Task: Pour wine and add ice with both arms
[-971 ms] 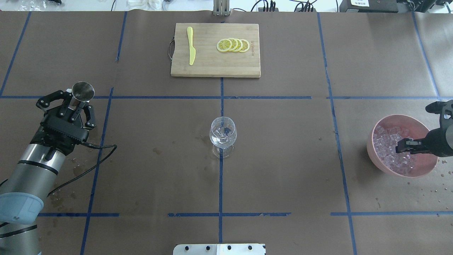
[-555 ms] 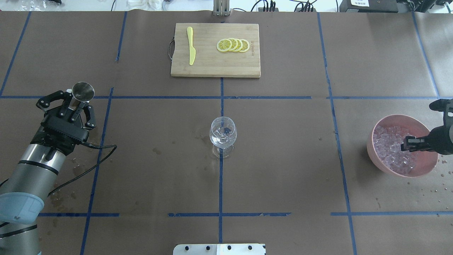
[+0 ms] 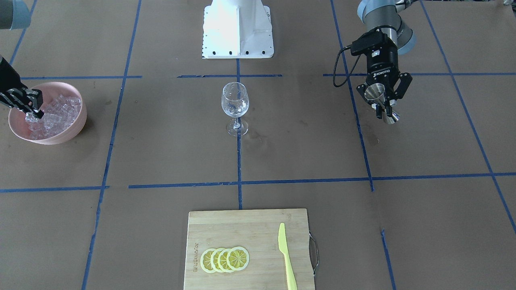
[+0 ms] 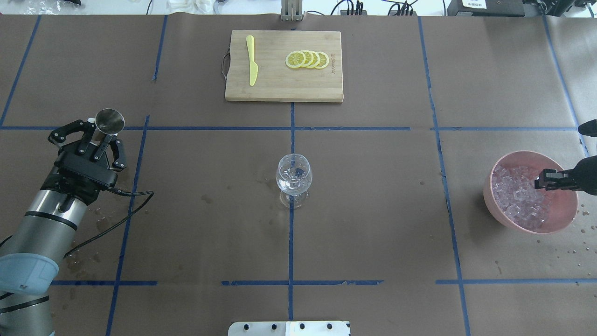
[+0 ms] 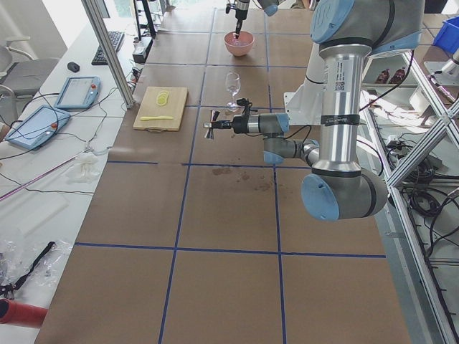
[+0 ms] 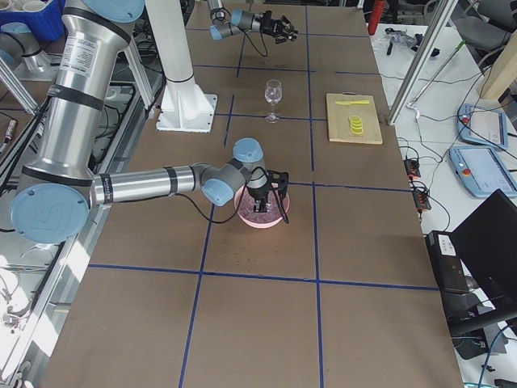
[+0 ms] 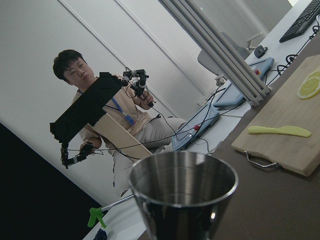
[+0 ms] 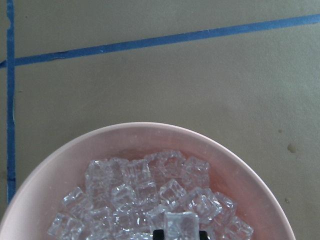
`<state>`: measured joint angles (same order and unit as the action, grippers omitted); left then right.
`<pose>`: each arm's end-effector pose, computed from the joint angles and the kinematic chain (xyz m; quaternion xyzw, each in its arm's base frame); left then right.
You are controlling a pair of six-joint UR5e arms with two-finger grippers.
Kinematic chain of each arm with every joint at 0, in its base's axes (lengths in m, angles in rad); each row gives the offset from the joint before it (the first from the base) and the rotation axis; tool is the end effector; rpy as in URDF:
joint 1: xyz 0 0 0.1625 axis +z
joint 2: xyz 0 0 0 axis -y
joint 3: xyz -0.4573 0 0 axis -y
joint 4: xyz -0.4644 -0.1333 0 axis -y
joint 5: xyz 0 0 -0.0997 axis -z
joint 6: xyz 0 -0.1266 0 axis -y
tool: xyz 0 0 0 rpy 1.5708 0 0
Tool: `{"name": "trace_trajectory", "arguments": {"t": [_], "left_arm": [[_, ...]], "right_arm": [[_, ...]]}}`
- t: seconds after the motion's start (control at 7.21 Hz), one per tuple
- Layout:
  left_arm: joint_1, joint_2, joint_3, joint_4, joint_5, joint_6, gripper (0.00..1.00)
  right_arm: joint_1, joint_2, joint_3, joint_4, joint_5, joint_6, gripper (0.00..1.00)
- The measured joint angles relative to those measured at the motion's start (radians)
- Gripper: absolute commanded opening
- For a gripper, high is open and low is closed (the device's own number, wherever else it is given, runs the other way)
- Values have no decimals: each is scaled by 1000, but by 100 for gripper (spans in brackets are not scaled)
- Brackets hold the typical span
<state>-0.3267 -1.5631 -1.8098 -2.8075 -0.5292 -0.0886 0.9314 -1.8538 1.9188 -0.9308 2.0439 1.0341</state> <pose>0.4168 -0.3974 0.4207 0.6851 0.0687 0.0725 0.7216 -0.2285 -0.4341 0.5927 0.0615 -0.3965 0.0996 0.9105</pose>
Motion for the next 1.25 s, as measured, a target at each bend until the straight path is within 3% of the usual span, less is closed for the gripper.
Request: {"name": "trace_trajectory", "arguments": {"t": [0.55, 1.25], "left_arm": [[0, 12, 62, -30, -1, -169, 0], [3, 71, 104, -35, -74, -650, 0]], "right_arm": [[57, 1, 106, 1, -4, 0, 0], [107, 55, 215, 3, -14, 8, 0]]}}
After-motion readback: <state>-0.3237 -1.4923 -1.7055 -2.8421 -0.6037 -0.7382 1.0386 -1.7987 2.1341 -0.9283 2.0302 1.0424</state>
